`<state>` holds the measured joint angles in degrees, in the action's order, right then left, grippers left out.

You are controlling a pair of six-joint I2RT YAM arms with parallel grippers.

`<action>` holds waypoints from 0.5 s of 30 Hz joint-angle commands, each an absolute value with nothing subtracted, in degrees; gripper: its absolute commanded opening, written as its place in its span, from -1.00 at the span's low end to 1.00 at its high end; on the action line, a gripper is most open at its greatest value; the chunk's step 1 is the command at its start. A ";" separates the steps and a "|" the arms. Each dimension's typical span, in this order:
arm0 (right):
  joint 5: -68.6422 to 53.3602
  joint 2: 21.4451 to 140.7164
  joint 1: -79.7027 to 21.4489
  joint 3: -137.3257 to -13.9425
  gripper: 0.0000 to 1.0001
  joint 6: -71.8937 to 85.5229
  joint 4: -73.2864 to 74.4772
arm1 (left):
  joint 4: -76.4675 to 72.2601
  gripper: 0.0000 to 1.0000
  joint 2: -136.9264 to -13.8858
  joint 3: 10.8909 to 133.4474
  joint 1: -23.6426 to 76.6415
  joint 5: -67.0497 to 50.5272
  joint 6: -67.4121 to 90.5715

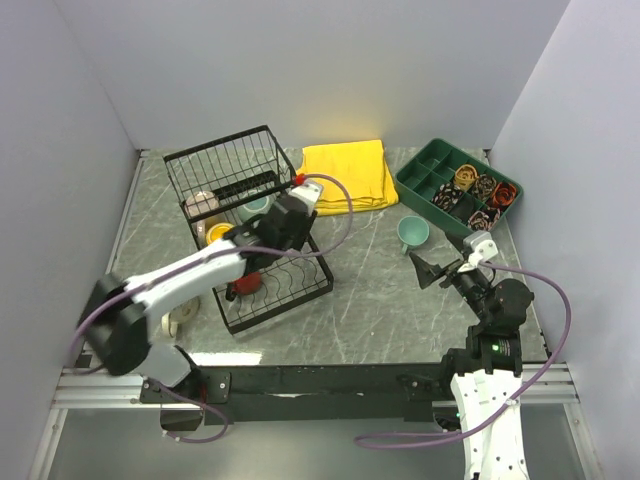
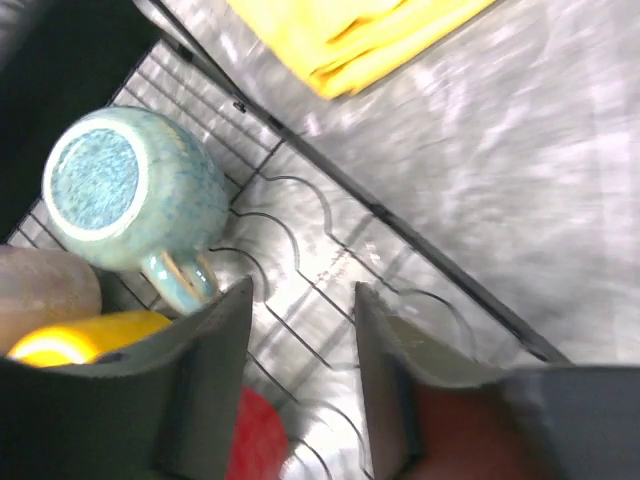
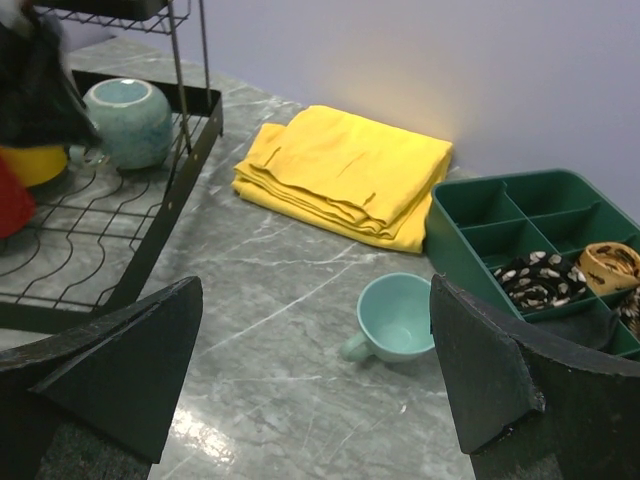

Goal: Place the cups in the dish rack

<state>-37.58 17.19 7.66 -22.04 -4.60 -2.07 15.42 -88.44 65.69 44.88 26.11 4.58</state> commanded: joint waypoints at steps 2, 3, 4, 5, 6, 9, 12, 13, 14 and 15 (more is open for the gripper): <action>-41.31 17.23 8.35 -22.41 1.00 -6.94 -1.85 | 15.12 0.22 -71.48 58.12 45.79 20.31 12.90; -41.66 17.23 8.44 -22.50 1.00 -7.20 -1.67 | 15.12 0.32 -68.93 56.79 45.70 20.04 13.88; -41.92 17.31 8.52 -22.50 1.00 -7.29 -1.58 | 15.12 0.35 -63.77 55.30 45.70 19.87 14.76; -42.71 17.40 8.53 -22.50 1.00 -7.38 -1.58 | 15.47 0.38 -61.37 53.02 45.70 20.39 16.68; -43.06 17.49 8.61 -22.50 1.00 -7.64 -1.41 | 15.82 0.48 -59.00 52.04 45.53 20.91 17.83; -44.12 18.02 8.88 -22.59 1.00 -7.91 -1.14 | 17.40 0.69 -49.86 48.44 44.48 22.84 21.96; -44.56 18.54 9.05 -22.41 1.00 -7.91 -1.05 | 19.94 0.84 -42.47 45.97 41.68 22.42 25.66; -44.65 18.72 9.05 -22.59 1.00 -8.00 -0.79 | 21.52 0.89 -39.67 45.10 40.79 22.24 26.53; -44.74 18.98 9.14 -22.50 1.00 -8.09 -0.70 | 22.40 0.89 -38.33 44.74 39.82 21.71 27.94; -44.74 19.07 9.23 -22.50 1.00 -7.91 -0.62 | 23.20 0.91 -37.19 44.30 38.34 21.54 28.65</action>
<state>-43.27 18.17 8.58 -22.04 -7.38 -0.56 19.27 -41.69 46.11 42.09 22.28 22.17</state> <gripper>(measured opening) 0.998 0.939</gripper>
